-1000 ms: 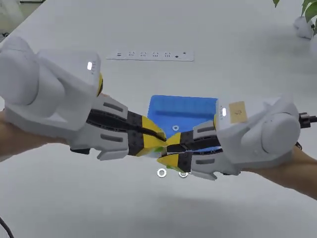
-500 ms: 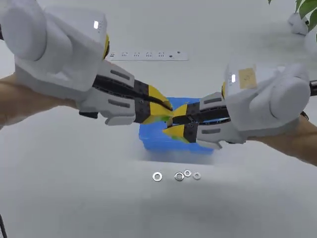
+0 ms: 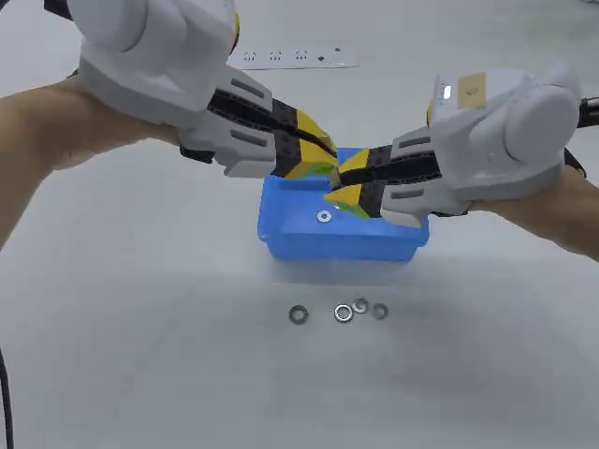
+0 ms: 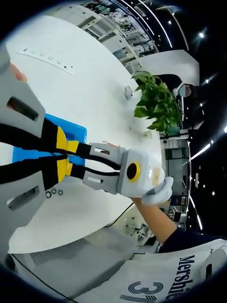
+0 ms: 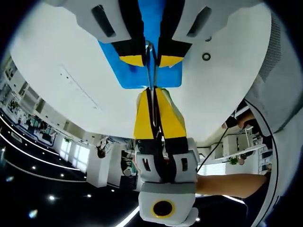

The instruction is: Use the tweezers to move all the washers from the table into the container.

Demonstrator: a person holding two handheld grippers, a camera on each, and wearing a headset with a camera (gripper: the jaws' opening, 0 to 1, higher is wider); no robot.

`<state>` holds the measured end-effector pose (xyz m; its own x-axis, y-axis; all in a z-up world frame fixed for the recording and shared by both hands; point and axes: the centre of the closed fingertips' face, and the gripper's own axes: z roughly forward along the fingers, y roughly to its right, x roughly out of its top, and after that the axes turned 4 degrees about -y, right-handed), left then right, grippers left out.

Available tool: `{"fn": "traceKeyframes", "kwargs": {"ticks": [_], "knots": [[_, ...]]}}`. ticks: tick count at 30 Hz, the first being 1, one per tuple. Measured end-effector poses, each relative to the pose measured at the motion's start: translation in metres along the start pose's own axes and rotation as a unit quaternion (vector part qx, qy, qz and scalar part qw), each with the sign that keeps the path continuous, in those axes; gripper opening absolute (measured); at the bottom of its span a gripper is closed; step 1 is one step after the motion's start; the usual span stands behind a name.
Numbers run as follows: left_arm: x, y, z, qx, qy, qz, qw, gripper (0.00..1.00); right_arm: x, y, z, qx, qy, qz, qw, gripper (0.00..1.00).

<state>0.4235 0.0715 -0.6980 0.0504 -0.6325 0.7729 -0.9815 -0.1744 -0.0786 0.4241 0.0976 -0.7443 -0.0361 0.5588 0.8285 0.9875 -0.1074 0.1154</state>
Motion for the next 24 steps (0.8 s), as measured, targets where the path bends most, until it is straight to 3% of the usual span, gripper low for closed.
{"fn": "traceKeyframes", "kwargs": {"ticks": [10, 17, 24], "knots": [[-0.019, -0.006, 0.013, -0.011, -0.009, -0.022, 0.9997, 0.06, -0.017, 0.002, 0.016, 0.014, -0.014, 0.027, 0.9994, 0.11], [-0.018, 0.002, 0.015, -0.018, -0.013, -0.026, 0.9994, 0.07, -0.022, -0.002, 0.018, 0.019, -0.023, 0.029, 0.9991, 0.11], [-0.017, 0.004, 0.014, -0.019, -0.02, -0.011, 0.9995, 0.06, -0.02, -0.005, 0.016, 0.02, -0.029, 0.026, 0.999, 0.11]]}}
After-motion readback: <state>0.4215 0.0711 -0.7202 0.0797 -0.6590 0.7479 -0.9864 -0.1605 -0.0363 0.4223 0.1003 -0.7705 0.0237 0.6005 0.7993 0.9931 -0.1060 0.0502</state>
